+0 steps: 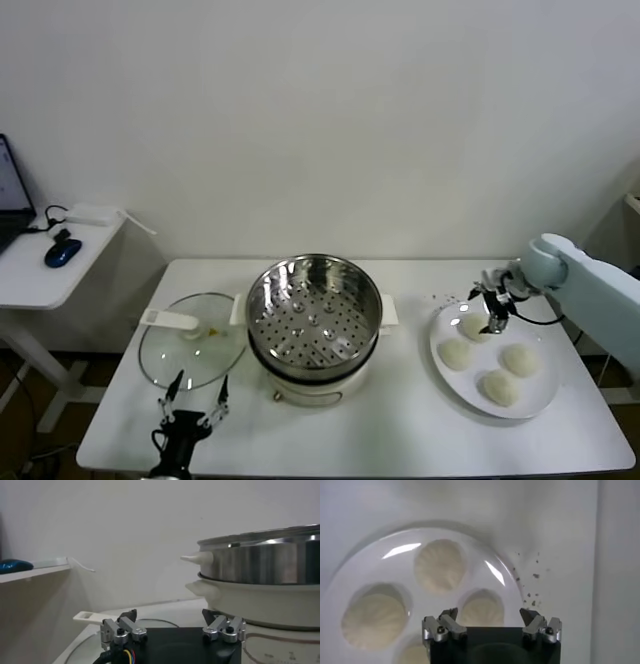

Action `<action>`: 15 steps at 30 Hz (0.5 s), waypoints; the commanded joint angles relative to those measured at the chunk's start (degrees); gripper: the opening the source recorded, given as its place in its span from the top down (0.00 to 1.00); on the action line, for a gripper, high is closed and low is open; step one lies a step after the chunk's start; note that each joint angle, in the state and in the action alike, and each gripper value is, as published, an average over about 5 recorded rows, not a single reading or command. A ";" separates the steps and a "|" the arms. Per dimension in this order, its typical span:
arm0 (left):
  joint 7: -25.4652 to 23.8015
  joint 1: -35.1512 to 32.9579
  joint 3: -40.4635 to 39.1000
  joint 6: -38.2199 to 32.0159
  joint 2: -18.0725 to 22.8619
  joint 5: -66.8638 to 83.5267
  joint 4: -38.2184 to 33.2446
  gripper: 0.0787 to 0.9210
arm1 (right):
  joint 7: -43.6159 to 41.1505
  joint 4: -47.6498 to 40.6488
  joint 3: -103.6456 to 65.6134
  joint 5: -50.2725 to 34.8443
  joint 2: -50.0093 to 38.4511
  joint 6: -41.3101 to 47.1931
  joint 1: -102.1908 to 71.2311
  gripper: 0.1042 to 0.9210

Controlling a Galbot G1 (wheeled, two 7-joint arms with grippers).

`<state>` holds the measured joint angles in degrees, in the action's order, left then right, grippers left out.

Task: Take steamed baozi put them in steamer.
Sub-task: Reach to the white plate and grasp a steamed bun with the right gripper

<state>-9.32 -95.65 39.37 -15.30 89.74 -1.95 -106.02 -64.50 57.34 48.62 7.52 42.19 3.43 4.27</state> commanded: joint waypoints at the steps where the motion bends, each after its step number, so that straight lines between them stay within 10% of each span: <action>1: -0.67 -0.08 0.60 -0.73 -0.09 -0.63 0.63 0.12 | -4.52 -9.36 7.70 0.73 5.74 -3.32 5.97 0.12; 15: -0.56 0.05 1.32 -1.80 -0.17 -1.42 2.07 0.12 | -4.71 -15.38 3.48 4.03 8.88 -4.13 2.41 0.12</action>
<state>-9.74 -95.59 40.46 -16.80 89.66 -3.14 -104.38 -68.07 46.19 51.75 10.30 48.85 0.27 6.21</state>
